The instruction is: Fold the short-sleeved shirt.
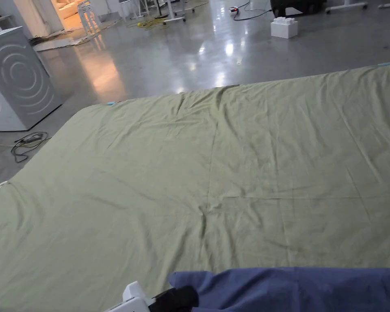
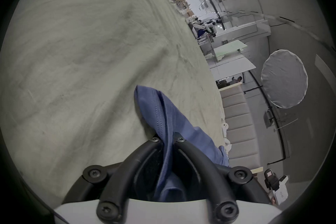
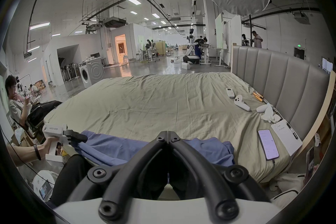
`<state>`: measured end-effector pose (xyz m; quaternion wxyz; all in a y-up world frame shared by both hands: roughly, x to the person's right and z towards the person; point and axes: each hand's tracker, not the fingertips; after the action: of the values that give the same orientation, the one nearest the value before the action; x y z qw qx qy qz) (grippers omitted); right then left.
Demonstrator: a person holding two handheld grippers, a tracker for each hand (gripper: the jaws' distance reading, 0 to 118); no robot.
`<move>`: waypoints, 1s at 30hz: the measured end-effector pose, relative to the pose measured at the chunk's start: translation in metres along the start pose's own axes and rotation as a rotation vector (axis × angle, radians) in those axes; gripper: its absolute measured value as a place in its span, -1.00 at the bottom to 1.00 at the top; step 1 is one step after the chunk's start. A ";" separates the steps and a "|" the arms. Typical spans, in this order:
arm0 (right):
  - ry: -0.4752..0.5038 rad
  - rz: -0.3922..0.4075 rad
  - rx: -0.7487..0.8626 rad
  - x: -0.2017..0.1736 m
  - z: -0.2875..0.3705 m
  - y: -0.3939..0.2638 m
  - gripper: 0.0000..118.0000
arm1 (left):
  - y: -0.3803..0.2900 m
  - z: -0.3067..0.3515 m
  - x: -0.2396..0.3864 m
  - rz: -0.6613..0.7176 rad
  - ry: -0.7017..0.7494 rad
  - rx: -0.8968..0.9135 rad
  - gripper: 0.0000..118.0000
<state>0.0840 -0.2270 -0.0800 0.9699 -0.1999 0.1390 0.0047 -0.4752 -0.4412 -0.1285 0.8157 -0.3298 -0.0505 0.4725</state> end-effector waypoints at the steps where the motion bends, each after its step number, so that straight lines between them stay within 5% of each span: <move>1: -0.002 -0.003 -0.002 0.000 0.000 0.000 -0.99 | -0.003 0.004 0.003 -0.012 -0.004 0.026 -0.86; 5: -0.004 0.005 -0.011 0.000 -0.002 0.004 -0.99 | 0.014 0.028 0.007 0.073 -0.082 0.125 -0.86; 12: 0.005 -0.014 0.004 0.005 -0.006 0.005 -0.99 | 0.092 0.090 -0.004 -0.157 0.157 0.261 -0.86; 15: 0.024 -0.064 -0.007 0.011 -0.012 0.002 -0.99 | 0.090 0.109 0.047 -0.256 0.223 0.321 -0.86; 24: 0.002 -0.094 0.025 0.016 0.003 0.005 -0.99 | -0.013 -0.022 0.162 -0.469 0.022 0.084 -0.86; 30: -0.068 -0.084 0.008 0.036 0.026 0.002 -0.99 | -0.078 -0.112 0.178 -0.586 0.146 -0.145 -0.86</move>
<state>0.1254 -0.2172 -0.0677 0.9742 -0.2015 0.0975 -0.0298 -0.2762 -0.3792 -0.2106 0.8930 -0.3916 -0.1186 0.1875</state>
